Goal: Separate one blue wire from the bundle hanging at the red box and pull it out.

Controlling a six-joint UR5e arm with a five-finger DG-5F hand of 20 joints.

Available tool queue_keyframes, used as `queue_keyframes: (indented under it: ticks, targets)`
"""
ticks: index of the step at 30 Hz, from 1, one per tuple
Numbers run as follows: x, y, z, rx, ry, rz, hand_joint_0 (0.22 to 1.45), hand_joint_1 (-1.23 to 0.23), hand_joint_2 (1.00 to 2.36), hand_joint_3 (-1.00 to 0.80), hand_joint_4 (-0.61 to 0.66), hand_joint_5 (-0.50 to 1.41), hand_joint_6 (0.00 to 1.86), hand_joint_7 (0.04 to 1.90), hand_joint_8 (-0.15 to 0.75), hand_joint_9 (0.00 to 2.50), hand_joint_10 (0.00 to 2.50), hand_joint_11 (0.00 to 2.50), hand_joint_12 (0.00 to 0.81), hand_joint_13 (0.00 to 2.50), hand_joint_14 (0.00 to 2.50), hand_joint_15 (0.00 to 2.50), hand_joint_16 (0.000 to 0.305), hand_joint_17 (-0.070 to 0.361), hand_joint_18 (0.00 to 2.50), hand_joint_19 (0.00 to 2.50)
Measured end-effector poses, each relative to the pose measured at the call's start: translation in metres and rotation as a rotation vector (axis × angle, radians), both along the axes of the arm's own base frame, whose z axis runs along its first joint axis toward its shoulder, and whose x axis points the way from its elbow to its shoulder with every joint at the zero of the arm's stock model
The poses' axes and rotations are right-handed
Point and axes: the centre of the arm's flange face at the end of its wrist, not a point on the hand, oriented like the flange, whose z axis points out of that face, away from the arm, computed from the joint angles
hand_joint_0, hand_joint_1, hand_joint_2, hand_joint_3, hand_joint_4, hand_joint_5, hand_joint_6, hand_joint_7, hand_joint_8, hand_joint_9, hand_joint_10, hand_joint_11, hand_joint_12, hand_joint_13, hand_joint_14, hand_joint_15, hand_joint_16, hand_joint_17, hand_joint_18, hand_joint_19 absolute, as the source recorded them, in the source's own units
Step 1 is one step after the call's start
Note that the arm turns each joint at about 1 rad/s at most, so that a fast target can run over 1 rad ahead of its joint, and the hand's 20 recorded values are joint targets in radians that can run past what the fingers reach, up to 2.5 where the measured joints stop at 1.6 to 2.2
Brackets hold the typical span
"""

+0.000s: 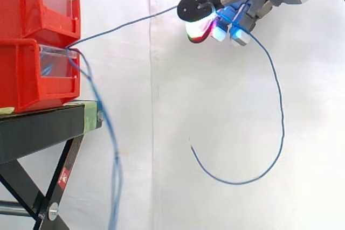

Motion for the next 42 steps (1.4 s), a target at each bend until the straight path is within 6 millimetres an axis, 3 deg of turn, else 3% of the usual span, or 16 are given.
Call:
queue_keyframes:
  ticks: [22,42]
  targets:
    - [-0.008,0.011,-0.009,0.282,-0.119,0.061,0.61,-0.67,1.01,-0.35,0.23,-0.22,0.86,0.9,0.37,0.94,0.02,1.14,0.417,1.37,0.02,1.21,0.058,0.13,0.78,0.58]
    - [-0.009,0.012,-0.01,0.234,-0.067,0.062,0.54,-0.61,1.0,-0.47,0.25,-0.22,0.84,0.87,0.382,0.93,0.02,1.12,0.432,1.36,0.02,1.19,0.061,0.136,0.77,0.58]
